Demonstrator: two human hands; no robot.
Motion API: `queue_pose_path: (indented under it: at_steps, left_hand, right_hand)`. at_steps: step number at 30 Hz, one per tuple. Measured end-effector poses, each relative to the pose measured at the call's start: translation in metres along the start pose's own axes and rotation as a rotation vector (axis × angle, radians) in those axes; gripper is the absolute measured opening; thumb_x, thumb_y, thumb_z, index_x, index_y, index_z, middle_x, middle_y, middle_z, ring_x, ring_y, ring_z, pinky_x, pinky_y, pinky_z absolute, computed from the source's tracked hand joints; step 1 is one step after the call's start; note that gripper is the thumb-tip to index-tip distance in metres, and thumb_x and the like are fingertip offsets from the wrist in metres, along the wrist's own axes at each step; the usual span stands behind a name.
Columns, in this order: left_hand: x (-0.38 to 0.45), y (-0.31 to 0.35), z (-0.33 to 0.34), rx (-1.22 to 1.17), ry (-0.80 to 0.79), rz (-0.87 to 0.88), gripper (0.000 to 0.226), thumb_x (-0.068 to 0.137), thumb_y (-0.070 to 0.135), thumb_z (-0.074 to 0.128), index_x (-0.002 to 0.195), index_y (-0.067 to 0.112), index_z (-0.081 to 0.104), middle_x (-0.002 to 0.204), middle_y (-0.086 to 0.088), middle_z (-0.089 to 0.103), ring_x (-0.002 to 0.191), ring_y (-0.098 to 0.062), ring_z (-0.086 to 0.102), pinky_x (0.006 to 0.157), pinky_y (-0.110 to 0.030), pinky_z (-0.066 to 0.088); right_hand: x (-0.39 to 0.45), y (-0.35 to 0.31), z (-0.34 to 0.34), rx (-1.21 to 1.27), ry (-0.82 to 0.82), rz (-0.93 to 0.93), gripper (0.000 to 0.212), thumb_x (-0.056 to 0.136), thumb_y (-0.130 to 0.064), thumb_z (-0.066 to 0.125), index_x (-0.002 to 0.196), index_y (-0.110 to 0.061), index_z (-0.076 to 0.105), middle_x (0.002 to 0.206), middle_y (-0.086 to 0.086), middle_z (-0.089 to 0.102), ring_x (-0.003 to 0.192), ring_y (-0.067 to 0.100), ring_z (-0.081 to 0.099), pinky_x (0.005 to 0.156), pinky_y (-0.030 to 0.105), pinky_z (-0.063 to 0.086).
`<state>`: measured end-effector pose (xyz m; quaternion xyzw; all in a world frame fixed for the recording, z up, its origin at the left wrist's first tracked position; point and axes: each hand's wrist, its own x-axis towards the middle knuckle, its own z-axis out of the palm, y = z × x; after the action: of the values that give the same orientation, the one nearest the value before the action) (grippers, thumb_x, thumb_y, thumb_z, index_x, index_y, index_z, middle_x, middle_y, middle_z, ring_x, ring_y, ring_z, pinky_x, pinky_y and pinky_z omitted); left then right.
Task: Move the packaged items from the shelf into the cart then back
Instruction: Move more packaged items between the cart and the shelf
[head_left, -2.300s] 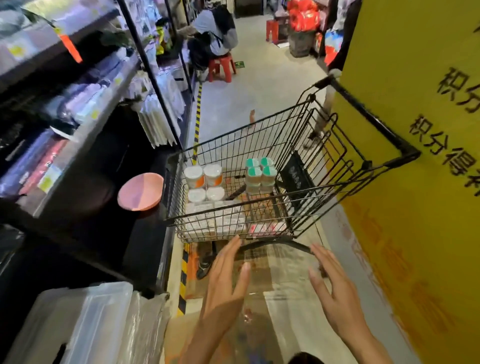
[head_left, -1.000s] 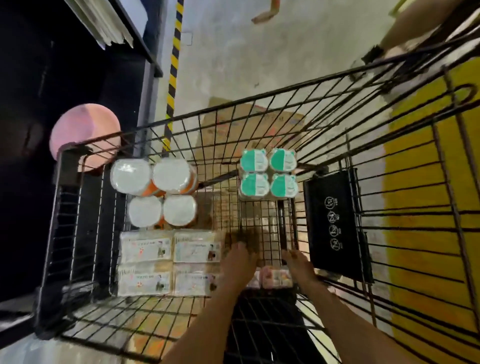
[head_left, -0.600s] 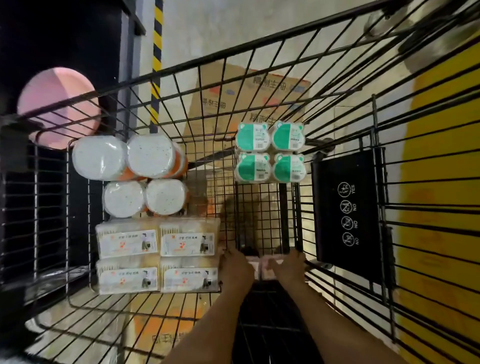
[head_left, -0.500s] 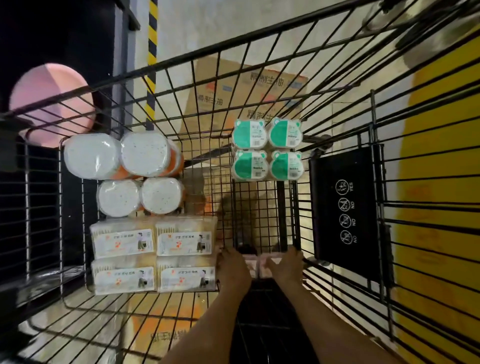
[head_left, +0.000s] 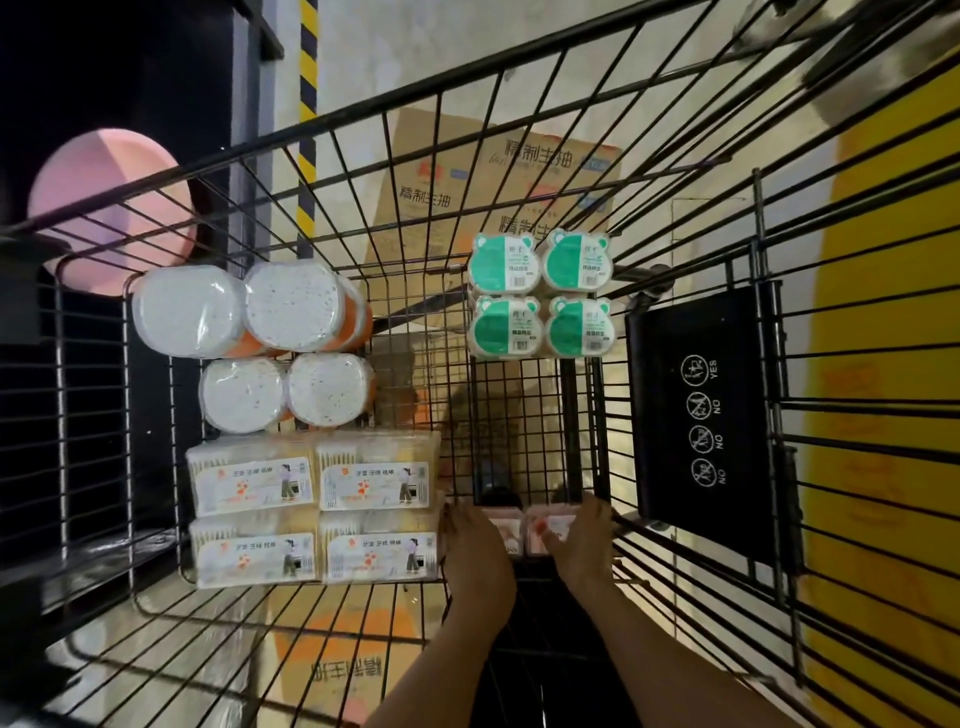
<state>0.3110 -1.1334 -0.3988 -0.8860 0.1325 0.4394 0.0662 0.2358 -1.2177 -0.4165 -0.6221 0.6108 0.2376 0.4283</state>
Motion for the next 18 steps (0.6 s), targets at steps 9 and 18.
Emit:
queue_pose_path:
  at_steps: [9,18]
  left_hand:
    - [0.013,0.004,-0.002,-0.394,-0.113,-0.275,0.044,0.091,0.009,0.05,0.133,0.001,0.037,0.126,-0.016,0.055,0.11,-0.028,0.058,0.09,-0.041,0.052]
    - [0.004,0.011,-0.001,-0.345,-0.005,-0.29,0.063,0.089,0.014,0.064,0.139,0.001,0.028,0.14,-0.014,0.04,0.127,-0.025,0.044,0.1,-0.028,0.04]
  right_hand:
    - [-0.005,0.012,-0.003,0.016,0.106,-0.034,0.058,0.088,-0.006,0.063,0.138,-0.004,0.035,0.136,0.014,0.044,0.12,0.028,0.051,0.096,0.037,0.047]
    - [-0.004,0.016,-0.004,0.088,0.117,-0.043,0.057,0.085,-0.001,0.063,0.136,-0.007,0.039,0.131,0.01,0.047,0.114,0.026,0.054,0.091,0.036,0.051]
